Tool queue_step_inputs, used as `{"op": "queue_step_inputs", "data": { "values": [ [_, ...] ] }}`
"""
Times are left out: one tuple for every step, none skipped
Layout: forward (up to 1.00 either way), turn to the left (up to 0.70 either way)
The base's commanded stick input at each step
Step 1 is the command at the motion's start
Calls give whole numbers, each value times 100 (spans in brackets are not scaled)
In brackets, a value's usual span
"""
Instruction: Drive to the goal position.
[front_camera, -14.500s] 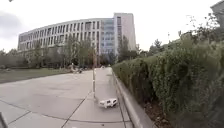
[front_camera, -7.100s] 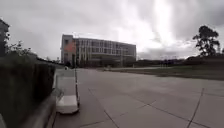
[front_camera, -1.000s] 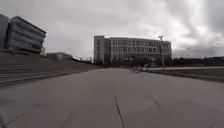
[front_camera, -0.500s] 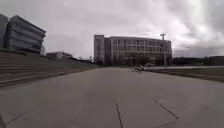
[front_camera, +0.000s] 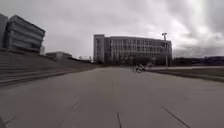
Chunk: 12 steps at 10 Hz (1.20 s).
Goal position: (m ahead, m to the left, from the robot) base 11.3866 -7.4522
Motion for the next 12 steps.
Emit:
{"op": "queue_step_inputs", "data": {
  "values": [
    [70,0],
    [70,0],
    [70,0],
    [70,0],
    [70,0],
    [70,0],
    [70,0],
    [70,0],
    [70,0],
    [70,0],
    [70,0],
    [70,0]
  ]
}}
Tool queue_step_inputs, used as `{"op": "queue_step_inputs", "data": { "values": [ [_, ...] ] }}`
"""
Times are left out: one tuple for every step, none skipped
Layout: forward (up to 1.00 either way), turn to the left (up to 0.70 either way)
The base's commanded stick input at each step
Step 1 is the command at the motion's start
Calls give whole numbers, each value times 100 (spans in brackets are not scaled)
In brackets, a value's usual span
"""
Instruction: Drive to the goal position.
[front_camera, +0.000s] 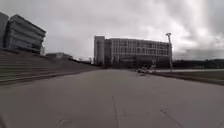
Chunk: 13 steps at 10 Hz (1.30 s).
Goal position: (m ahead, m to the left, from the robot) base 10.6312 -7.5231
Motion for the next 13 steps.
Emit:
{"op": "queue_step_inputs", "data": {
  "values": [
    [70,0],
    [70,0],
    [70,0],
    [70,0],
    [70,0],
    [70,0],
    [70,0],
    [70,0],
    [70,0],
    [70,0],
    [70,0],
    [70,0],
    [70,0]
  ]
}}
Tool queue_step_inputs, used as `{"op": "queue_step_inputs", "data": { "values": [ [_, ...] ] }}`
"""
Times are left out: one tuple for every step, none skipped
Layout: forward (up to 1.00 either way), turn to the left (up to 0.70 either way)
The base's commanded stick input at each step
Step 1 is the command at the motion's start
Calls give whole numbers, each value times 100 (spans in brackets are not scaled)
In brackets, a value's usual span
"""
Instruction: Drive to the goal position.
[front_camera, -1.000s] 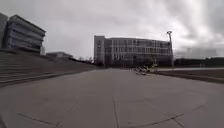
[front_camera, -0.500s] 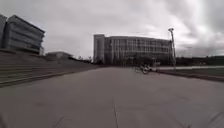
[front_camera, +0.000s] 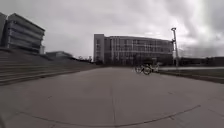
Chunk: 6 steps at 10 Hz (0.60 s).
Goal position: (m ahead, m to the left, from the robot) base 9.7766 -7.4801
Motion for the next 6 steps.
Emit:
{"op": "queue_step_inputs", "data": {
  "values": [
    [70,0],
    [70,0],
    [70,0],
    [70,0],
    [70,0],
    [70,0]
  ]
}}
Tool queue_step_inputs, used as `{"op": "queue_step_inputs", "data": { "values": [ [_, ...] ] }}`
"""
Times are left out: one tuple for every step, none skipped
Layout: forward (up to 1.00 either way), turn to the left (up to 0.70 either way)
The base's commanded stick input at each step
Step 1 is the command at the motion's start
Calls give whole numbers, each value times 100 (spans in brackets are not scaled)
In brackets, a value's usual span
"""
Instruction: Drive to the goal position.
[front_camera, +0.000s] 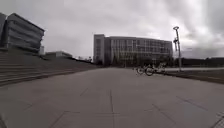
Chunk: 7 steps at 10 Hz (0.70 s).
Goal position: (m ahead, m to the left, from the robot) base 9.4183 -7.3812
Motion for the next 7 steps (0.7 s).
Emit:
{"op": "queue_step_inputs", "data": {
  "values": [
    [70,0],
    [70,0],
    [70,0],
    [70,0],
    [70,0],
    [70,0],
    [70,0]
  ]
}}
